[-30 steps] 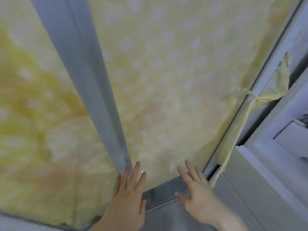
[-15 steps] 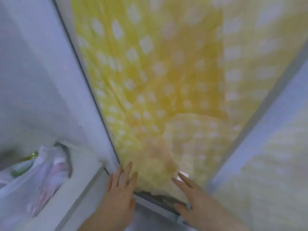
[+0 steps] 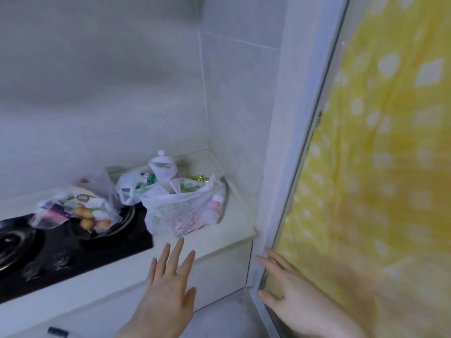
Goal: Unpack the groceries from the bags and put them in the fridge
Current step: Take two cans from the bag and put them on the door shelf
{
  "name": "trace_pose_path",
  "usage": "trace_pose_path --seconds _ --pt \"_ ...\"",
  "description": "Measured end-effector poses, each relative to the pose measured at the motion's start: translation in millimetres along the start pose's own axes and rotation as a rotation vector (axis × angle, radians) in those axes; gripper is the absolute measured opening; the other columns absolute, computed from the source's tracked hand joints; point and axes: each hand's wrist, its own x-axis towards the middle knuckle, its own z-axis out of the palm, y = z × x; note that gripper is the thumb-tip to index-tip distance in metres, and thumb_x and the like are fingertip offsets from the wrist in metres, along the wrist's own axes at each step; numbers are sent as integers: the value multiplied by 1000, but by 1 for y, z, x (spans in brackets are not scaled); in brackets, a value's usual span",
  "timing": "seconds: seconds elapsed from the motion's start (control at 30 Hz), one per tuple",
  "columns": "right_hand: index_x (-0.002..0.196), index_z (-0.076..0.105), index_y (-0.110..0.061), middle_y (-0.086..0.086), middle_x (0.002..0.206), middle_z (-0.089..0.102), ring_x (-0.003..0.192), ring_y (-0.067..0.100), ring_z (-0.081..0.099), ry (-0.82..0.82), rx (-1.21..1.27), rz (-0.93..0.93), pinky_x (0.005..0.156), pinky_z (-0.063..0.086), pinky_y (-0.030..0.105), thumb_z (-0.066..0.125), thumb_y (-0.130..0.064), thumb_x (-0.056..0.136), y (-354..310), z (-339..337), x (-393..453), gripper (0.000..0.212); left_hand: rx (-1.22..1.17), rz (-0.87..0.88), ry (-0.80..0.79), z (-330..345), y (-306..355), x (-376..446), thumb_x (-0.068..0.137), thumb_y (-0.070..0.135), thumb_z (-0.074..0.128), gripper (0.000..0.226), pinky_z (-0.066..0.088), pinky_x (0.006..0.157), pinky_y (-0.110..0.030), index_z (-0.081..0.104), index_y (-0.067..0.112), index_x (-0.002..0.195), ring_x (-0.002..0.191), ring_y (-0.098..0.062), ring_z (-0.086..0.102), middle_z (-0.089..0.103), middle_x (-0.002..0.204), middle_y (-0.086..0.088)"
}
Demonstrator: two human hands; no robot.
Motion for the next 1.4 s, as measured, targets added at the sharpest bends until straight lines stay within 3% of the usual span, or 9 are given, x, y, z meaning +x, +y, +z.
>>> trace_pose_path --seconds 0.1,0.2,0.3,0.57,0.67,0.83,1.1,1.27,1.4 --pt "162 16 -39 -24 168 -4 156 1 6 -9 -33 -94 121 10 17 53 -48 102 -31 2 44 71 47 -114 6 -10 -47 -5 92 36 55 75 0 122 -40 24 33 161 153 -17 -19 -19 168 9" --pt "159 19 -42 -26 166 0 155 -1 9 -15 -29 -164 122 13 18 54 -46 102 -61 8 85 67 78 -145 26 -28 -91 -5 67 34 67 77 35 110 -54 56 25 143 150 -29 21 27 167 -4" --pt "156 23 -46 -26 166 4 153 -2 15 -10 -9 -201 122 18 21 56 -46 101 -89 14 125 65 150 -140 71 -38 -132 2 57 37 70 80 43 99 -54 59 23 135 140 -33 32 40 158 -9" --pt "155 34 -39 -20 166 15 155 2 11 -3 -40 -256 122 14 19 59 -39 100 -120 18 227 60 29 -187 139 -72 -163 49 97 34 49 75 -16 118 -31 12 37 162 153 -14 -25 -25 166 13" --pt "152 38 -39 -21 164 21 152 5 24 -14 -48 -255 124 23 27 59 -37 100 -119 1 276 57 5 -213 140 -75 -163 77 98 31 47 73 -13 122 -33 13 35 162 156 -17 -21 -22 166 14" --pt "145 54 -26 -13 151 46 143 9 41 -13 -120 -292 105 26 10 56 -19 101 -116 -29 367 45 27 -233 65 -65 -148 137 99 29 43 70 -6 128 -42 14 31 162 157 -23 -19 -18 170 6" --pt "136 64 -27 -4 143 61 130 20 57 -273 -283 -158 106 45 26 46 -12 100 -90 -24 480 43 43 -313 -91 -27 -137 220 99 26 45 73 -7 127 -47 12 26 163 157 -29 -14 -8 172 2" --pt "117 72 -28 0 117 72 96 19 66 -498 -497 -83 75 51 27 60 -8 86 -62 -6 510 39 127 -327 -204 -5 -140 251 90 21 49 89 -9 126 -56 -1 23 164 156 -34 -17 1 172 1" --pt "102 76 -24 -2 103 75 91 16 66 -476 -535 -68 86 58 30 68 -19 82 -55 1 524 23 269 -320 -276 11 -143 263 88 28 55 78 -6 124 -59 22 22 158 145 -38 21 38 150 -11"
